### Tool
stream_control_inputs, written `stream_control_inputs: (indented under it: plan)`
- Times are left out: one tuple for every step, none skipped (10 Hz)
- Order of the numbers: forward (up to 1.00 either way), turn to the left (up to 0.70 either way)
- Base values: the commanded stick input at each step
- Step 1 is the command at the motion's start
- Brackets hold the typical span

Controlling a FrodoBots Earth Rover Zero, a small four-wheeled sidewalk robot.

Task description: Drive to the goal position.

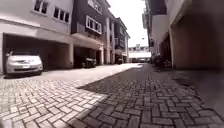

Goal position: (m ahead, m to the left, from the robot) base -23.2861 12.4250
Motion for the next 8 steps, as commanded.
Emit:
stream_control_inputs:
  plan:
    - [0.0, 0.0]
    - [0.0, 0.0]
    - [0.0, -0.3]
    - [0.0, -0.63]
    - [0.0, -0.63]
    - [0.0, -0.63]
    - [0.0, -0.54]
    - [0.0, -0.14]
